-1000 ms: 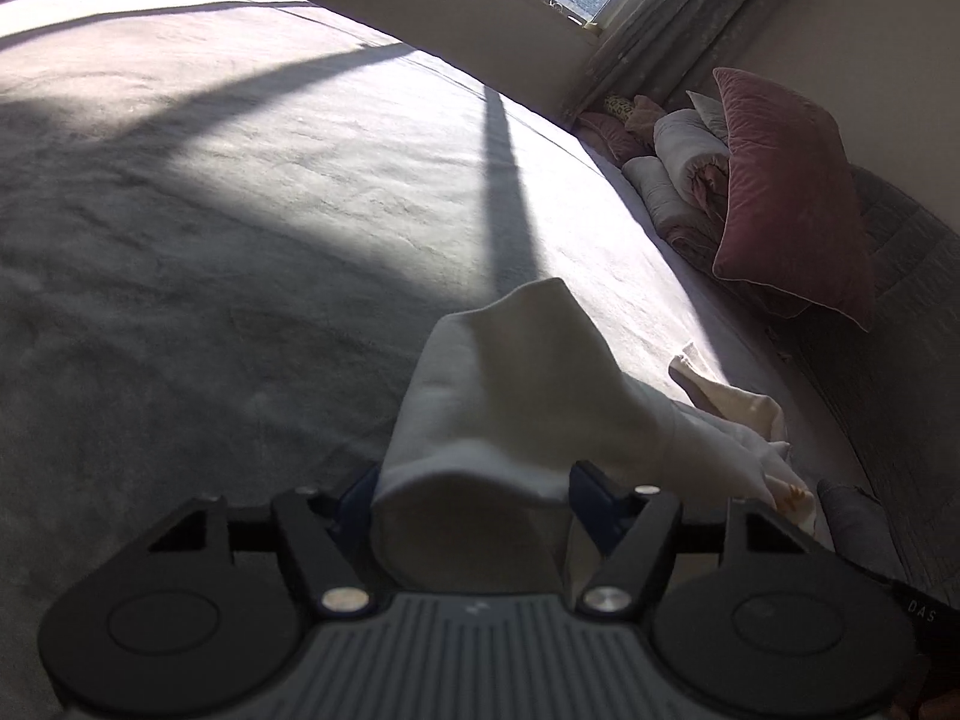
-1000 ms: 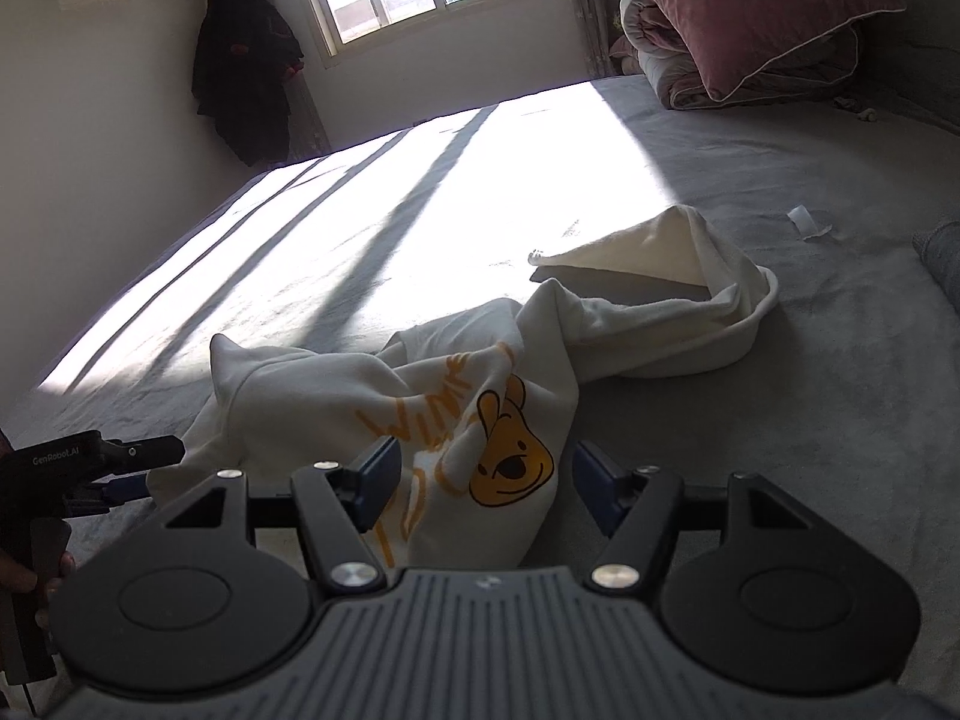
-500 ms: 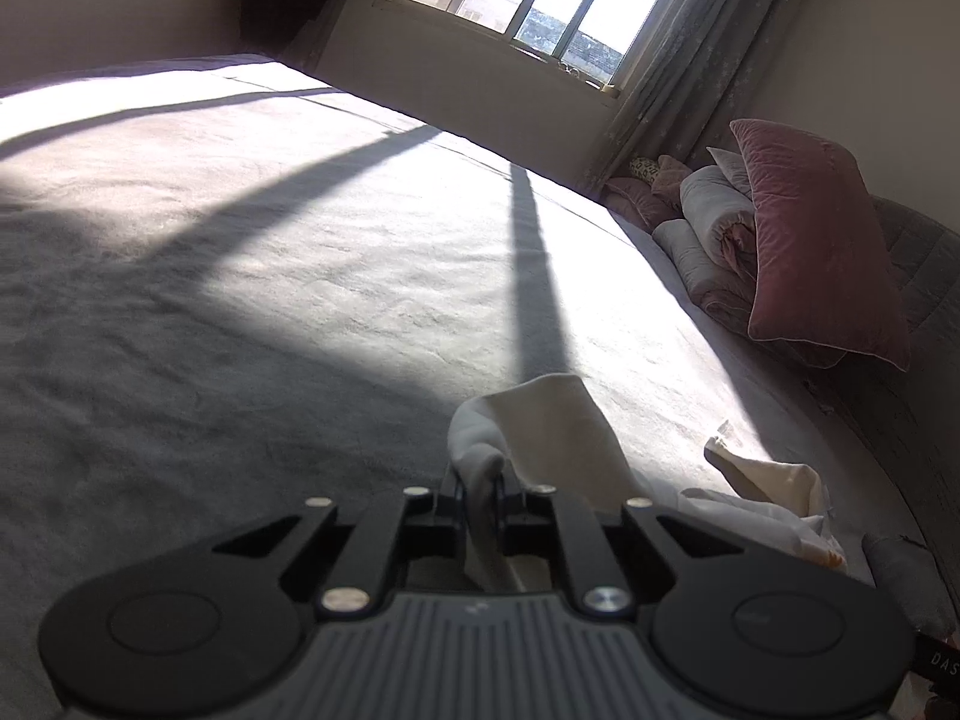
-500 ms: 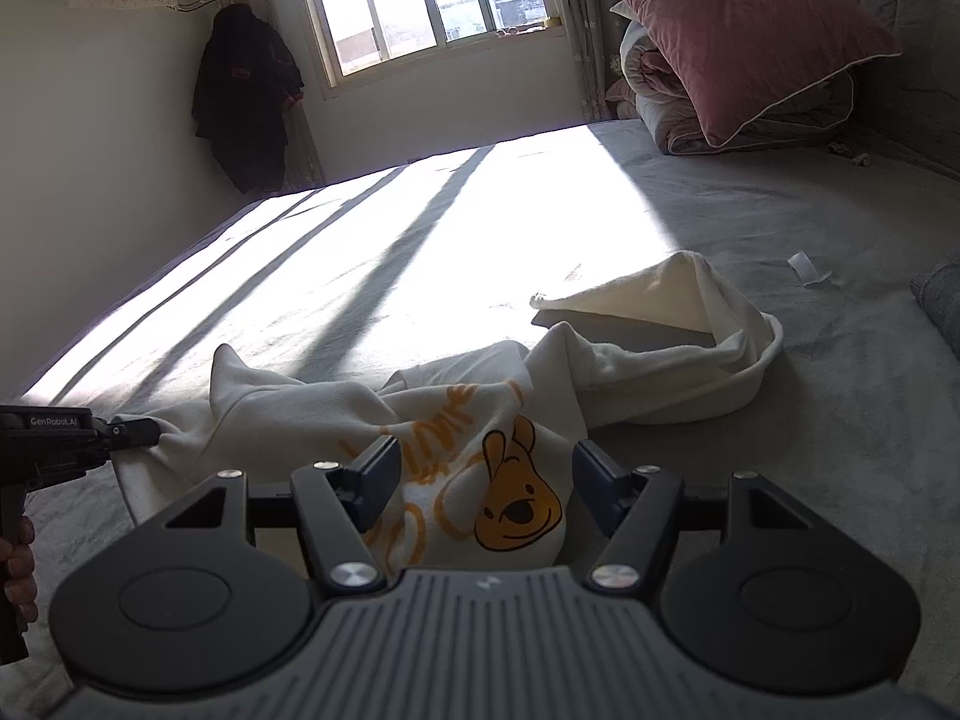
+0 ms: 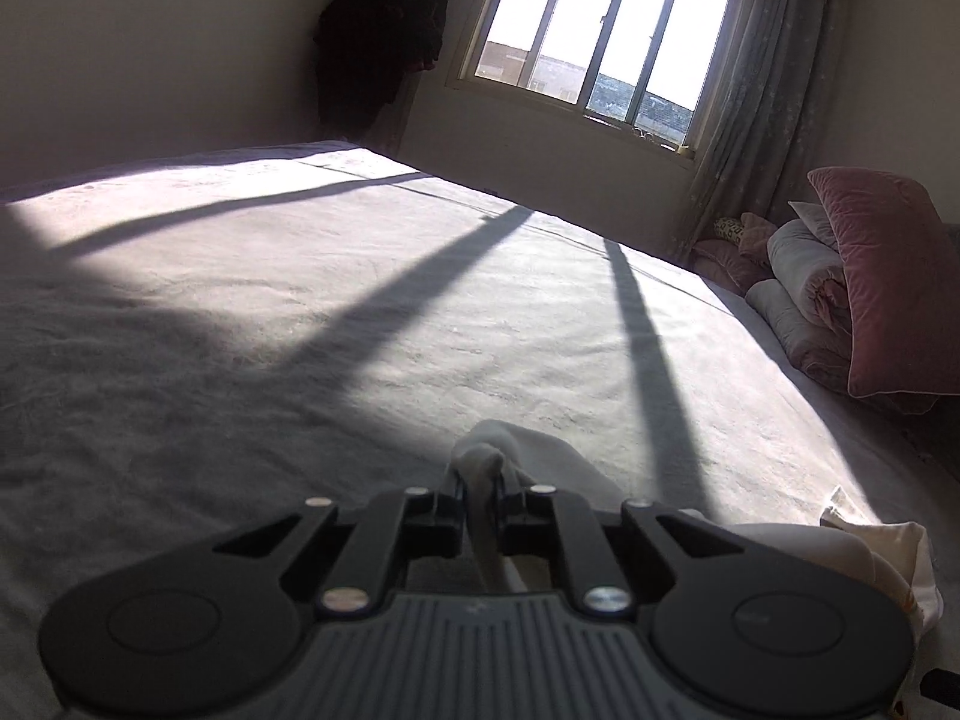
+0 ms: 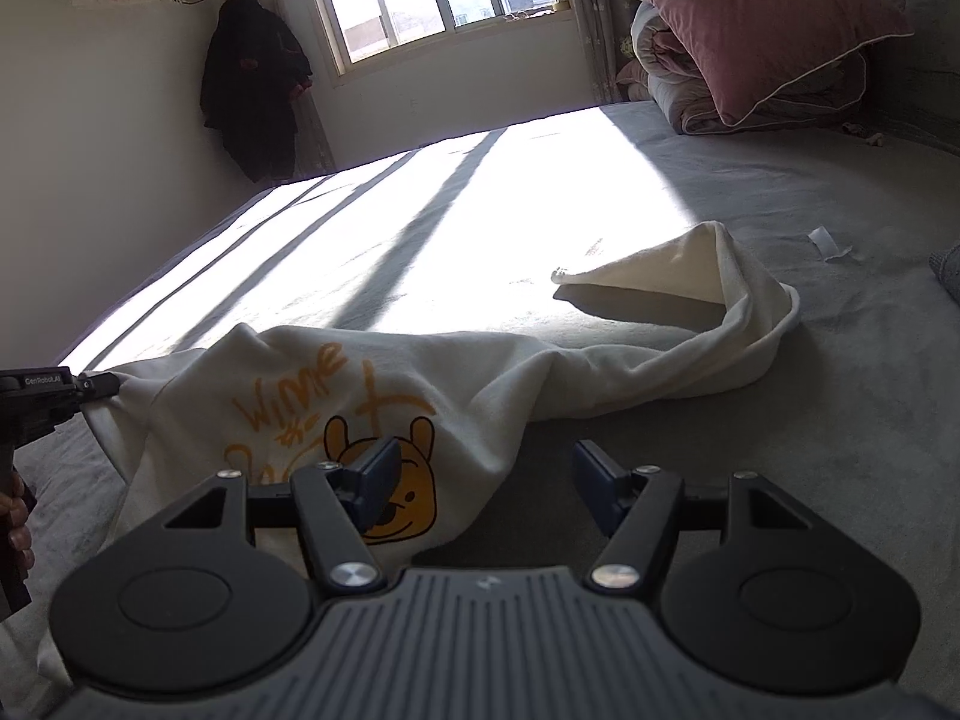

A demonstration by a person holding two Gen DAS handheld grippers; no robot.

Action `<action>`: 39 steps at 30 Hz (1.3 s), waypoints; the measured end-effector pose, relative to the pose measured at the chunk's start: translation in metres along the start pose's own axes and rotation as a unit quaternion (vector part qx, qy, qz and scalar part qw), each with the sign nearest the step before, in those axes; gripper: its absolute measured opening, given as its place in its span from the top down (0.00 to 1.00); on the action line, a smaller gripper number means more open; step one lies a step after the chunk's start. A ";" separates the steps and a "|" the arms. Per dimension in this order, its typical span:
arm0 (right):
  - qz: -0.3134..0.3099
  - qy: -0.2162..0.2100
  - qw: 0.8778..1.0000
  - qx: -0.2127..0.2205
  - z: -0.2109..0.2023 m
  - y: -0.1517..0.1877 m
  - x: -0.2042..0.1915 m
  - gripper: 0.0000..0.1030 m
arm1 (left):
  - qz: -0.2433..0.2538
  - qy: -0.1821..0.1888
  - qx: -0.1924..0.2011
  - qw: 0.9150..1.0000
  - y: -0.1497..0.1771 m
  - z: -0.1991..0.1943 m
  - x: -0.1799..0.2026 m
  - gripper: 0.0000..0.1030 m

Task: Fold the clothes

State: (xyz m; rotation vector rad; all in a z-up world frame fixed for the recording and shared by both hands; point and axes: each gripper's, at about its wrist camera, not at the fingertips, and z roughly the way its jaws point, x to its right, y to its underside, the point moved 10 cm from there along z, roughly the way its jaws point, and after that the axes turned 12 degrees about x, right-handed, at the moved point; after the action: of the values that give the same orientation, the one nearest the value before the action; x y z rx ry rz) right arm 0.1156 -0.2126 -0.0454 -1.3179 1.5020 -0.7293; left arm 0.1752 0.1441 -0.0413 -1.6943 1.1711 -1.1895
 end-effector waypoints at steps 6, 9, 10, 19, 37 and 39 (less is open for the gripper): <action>-0.007 -0.015 1.000 -0.027 0.004 0.014 -0.011 0.35 | -0.020 0.007 -0.038 0.999 0.013 0.001 -0.004 0.73; -0.016 -0.023 0.999 -0.035 0.006 0.018 -0.018 0.35 | -0.041 0.025 -0.047 0.998 0.014 -0.005 -0.006 0.42; -0.017 -0.025 0.999 -0.038 0.006 0.019 -0.020 0.35 | -0.051 0.032 -0.052 0.997 0.014 -0.008 -0.007 0.42; -0.025 -0.052 0.997 -0.059 0.002 0.029 -0.041 0.35 | -0.056 0.105 -0.096 0.988 0.033 -0.034 0.004 0.42; 0.075 -0.050 0.990 -0.104 -0.001 0.031 -0.044 0.35 | 0.014 0.312 -0.136 0.940 0.063 -0.096 0.085 0.35; 0.082 -0.046 0.990 -0.102 -0.003 0.029 -0.041 0.35 | 0.034 0.336 -0.140 0.931 0.070 -0.102 0.100 0.31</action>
State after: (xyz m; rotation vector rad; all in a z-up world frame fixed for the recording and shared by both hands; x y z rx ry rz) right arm 0.0995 -0.1669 -0.0589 -1.3413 1.6206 -0.4122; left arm 0.0746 0.0212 -0.0481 -1.4517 1.8693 -1.6914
